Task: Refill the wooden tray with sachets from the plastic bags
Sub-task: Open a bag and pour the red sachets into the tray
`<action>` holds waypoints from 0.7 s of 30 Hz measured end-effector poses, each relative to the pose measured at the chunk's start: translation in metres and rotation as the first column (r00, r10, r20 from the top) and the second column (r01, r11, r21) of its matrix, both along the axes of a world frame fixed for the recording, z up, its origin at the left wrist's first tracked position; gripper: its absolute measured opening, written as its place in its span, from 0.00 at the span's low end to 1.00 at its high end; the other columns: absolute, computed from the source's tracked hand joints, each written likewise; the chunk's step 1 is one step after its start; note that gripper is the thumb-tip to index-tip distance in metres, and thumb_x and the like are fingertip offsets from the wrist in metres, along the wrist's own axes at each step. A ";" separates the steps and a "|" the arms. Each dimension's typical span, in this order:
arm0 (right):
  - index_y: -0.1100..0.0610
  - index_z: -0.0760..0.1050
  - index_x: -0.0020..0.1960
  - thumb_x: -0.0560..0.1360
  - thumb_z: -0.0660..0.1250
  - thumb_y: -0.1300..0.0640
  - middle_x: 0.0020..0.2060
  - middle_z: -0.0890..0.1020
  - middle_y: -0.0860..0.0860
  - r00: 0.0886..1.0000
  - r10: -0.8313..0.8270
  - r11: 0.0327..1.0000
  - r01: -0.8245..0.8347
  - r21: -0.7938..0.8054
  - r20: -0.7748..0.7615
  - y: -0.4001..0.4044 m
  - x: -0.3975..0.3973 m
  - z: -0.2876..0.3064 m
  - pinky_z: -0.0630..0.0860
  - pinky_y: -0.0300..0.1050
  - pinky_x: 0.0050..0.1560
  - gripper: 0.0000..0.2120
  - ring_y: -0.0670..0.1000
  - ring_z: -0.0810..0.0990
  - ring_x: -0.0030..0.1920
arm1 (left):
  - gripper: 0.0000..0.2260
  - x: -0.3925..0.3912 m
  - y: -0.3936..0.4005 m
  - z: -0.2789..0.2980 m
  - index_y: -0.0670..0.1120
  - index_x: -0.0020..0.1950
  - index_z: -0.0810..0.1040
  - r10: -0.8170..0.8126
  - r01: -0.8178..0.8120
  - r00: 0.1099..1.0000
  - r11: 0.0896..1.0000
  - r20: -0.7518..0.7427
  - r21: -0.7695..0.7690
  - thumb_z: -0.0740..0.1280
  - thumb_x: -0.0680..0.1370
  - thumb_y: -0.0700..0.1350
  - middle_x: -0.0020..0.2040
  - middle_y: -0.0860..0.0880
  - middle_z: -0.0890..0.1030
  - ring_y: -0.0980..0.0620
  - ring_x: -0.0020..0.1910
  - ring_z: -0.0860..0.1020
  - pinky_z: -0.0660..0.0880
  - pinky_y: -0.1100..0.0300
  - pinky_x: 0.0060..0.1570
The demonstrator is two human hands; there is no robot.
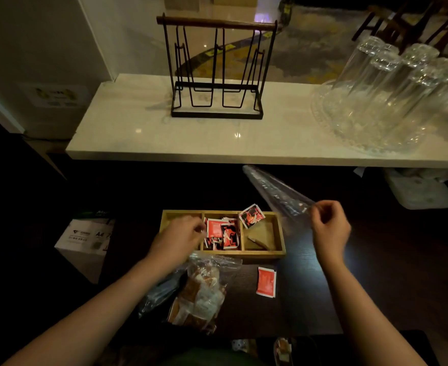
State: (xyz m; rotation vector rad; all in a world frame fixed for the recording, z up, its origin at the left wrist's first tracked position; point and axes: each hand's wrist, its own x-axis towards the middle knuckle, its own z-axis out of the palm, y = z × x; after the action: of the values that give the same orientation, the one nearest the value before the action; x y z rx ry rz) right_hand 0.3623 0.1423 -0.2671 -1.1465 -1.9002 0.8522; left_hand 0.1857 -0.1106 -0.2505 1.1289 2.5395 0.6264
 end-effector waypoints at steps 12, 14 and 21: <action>0.58 0.73 0.57 0.74 0.67 0.53 0.53 0.77 0.59 0.771 -0.062 0.998 0.030 0.061 0.634 0.017 0.039 -0.055 0.78 0.56 0.42 0.14 0.60 0.78 0.48 | 0.10 0.020 -0.009 -0.041 0.50 0.58 0.78 -0.267 0.230 0.948 0.951 -0.173 -0.209 0.64 0.77 0.47 0.55 0.52 0.78 0.53 0.58 0.70 0.67 0.60 0.55; 0.61 0.73 0.57 0.72 0.70 0.54 0.51 0.76 0.60 0.774 -0.102 0.981 -0.028 0.194 0.625 0.013 0.028 -0.051 0.78 0.56 0.41 0.17 0.61 0.77 0.47 | 0.10 0.021 -0.008 -0.040 0.49 0.56 0.79 -0.258 0.226 0.953 0.954 -0.159 -0.196 0.64 0.77 0.49 0.53 0.53 0.78 0.54 0.57 0.71 0.66 0.63 0.51; 0.54 0.67 0.69 0.69 0.70 0.62 0.67 0.73 0.54 0.513 0.367 0.694 -0.707 0.139 0.776 -0.032 -0.058 -0.049 0.73 0.51 0.60 0.30 0.56 0.73 0.65 | 0.07 0.018 -0.012 -0.027 0.52 0.48 0.79 -0.238 0.218 0.967 0.959 -0.094 -0.183 0.67 0.74 0.53 0.48 0.56 0.77 0.58 0.52 0.71 0.71 0.63 0.53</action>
State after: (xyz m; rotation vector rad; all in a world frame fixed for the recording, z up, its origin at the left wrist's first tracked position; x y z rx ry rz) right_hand 0.3040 0.1100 -0.3160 -0.5540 -3.0274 0.1937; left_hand 0.2033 -0.1222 -0.2774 1.4036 2.4481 0.2867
